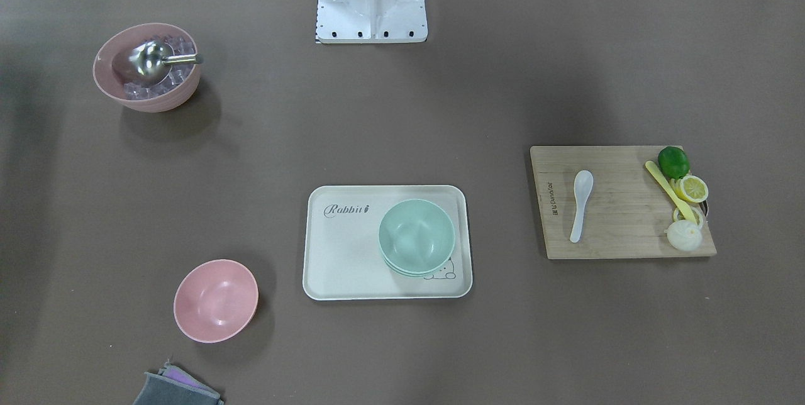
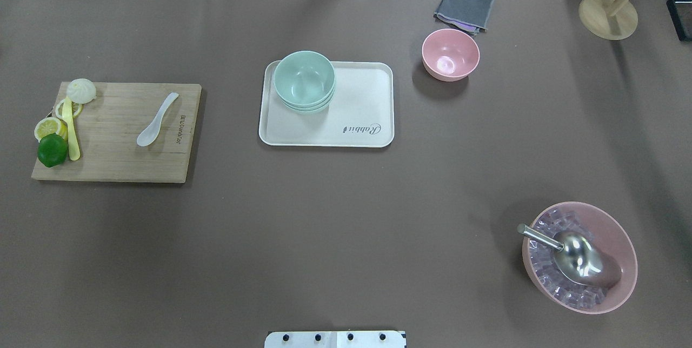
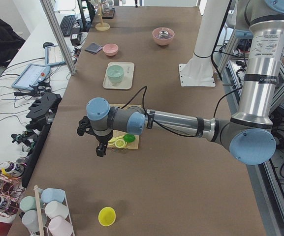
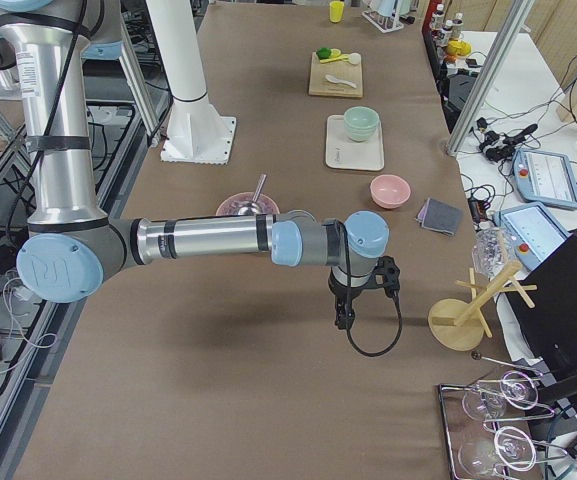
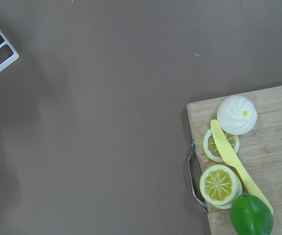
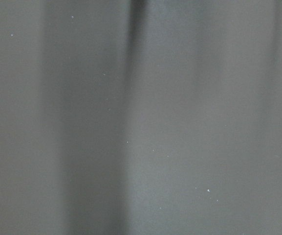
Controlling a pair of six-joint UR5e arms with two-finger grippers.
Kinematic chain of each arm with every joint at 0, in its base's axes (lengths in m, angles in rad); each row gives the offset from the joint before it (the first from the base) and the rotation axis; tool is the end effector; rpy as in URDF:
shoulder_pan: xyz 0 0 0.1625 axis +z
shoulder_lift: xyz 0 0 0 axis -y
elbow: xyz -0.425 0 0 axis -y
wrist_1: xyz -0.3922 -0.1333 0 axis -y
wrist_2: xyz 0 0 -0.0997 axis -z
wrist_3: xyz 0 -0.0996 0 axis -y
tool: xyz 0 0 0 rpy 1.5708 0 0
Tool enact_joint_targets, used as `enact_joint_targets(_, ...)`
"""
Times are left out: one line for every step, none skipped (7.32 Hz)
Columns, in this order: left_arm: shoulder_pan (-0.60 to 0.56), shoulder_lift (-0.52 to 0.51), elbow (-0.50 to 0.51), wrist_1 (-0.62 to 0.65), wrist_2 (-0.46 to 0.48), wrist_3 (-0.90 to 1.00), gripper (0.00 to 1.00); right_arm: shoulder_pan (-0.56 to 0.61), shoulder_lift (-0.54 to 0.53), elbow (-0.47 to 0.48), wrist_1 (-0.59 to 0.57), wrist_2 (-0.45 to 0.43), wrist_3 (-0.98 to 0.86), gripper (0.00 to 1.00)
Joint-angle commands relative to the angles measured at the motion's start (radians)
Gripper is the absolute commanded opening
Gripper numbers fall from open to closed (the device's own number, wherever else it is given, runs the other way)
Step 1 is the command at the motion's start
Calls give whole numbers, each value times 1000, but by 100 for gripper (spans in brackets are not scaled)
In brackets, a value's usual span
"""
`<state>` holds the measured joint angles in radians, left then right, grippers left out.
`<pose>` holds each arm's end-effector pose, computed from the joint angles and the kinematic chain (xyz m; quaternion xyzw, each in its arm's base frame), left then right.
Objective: Stack pink bowl on green and place spoon
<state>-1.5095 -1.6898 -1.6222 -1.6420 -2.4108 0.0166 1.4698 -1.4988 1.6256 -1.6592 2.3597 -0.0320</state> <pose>-0.0253 -0.5523 0.5587 0.1010 0.4071 0.0844 0.9038 0.0097 -0.5256 0.6031 0.0045 -0.3846 -0.0687 0.9205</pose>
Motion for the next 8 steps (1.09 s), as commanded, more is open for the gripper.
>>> enact_joint_targets(32, -19, -31, -7, 1, 2, 98, -60, 32, 39, 9, 7, 87, 100)
enact_joint_targets(40, -48, -31, -15, -1, -1, 98, -65, 58, 39, 19, 25, 84, 100)
enact_joint_targets(83, -74, -31, -13, 5, -9, 98, -97, 60, 19, 77, 91, 90, 100)
enact_joint_targets(112, -74, -24, -16, 6, -18, 98, -138, 68, 8, 199, 105, 95, 100)
enact_joint_targets(112, -68, -34, -19, 3, -12, 98, -185, 77, -21, 334, 99, 153, 100)
enact_joint_targets(112, -65, -33, -42, 1, -15, 98, -212, 142, -97, 423, 99, 316, 100)
enact_joint_targets(112, -64, -21, -56, 1, -33, 98, -261, 255, -172, 452, 83, 525, 100)
enact_joint_targets(112, -64, -24, -58, -1, -41, 98, -302, 314, -196, 454, 41, 640, 100)
